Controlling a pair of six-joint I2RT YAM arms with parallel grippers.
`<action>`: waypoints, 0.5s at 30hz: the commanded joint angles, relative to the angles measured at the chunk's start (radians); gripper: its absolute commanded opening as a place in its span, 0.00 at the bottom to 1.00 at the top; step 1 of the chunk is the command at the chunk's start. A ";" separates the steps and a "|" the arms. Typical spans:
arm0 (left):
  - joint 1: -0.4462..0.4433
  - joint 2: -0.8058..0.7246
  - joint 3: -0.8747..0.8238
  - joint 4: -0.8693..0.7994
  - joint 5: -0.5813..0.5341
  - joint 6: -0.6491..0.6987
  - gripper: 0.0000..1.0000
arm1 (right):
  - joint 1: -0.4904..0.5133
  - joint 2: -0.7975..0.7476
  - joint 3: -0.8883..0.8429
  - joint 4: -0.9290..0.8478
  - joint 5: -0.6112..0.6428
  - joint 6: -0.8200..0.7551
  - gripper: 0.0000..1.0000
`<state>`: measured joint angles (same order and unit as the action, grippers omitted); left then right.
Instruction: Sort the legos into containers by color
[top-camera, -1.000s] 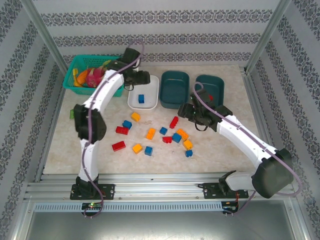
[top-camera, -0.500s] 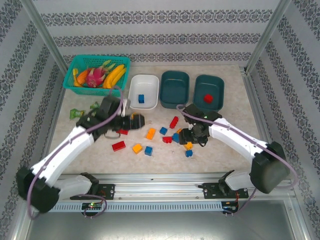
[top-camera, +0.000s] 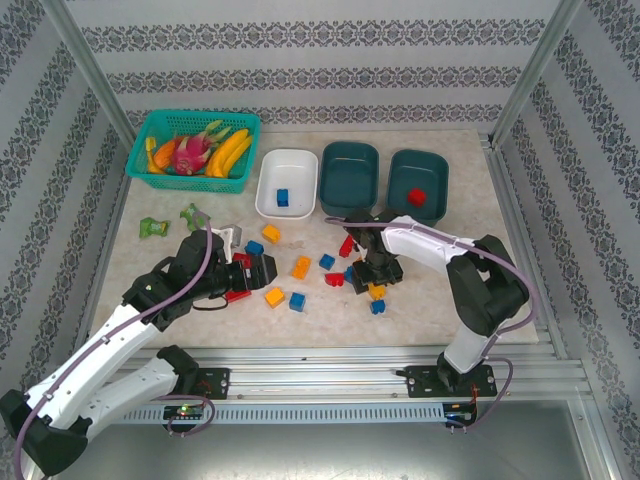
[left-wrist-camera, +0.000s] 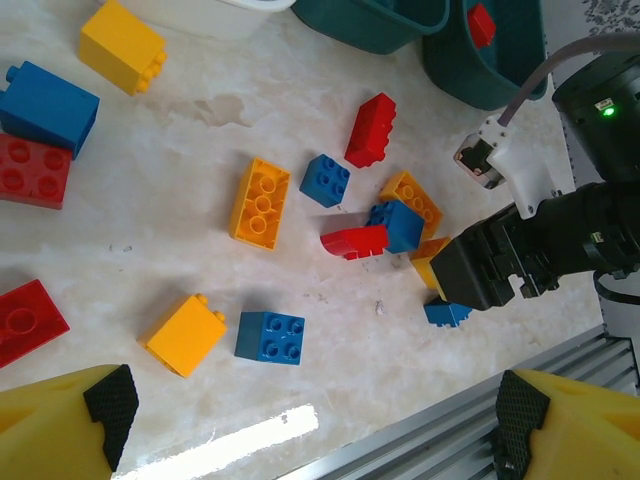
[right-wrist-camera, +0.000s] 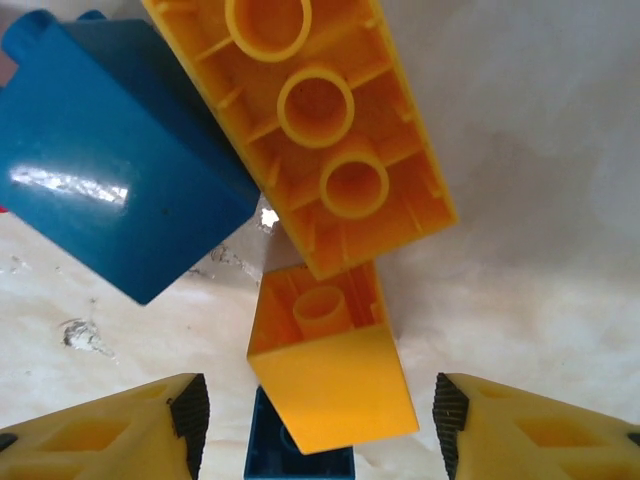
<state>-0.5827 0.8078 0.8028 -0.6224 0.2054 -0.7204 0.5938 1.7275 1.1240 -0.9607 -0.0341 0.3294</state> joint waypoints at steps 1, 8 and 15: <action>-0.016 0.004 0.013 0.001 -0.018 -0.022 0.94 | 0.009 0.028 0.014 -0.015 0.038 -0.033 0.60; -0.017 0.022 0.027 0.009 -0.013 -0.015 0.94 | 0.011 0.052 0.011 0.012 0.050 -0.041 0.46; -0.020 0.026 0.040 0.019 -0.023 -0.025 0.93 | 0.048 -0.031 0.008 -0.014 0.081 -0.014 0.34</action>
<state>-0.5838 0.8333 0.8055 -0.6197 0.2043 -0.7280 0.6186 1.7573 1.1240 -0.9474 0.0078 0.3012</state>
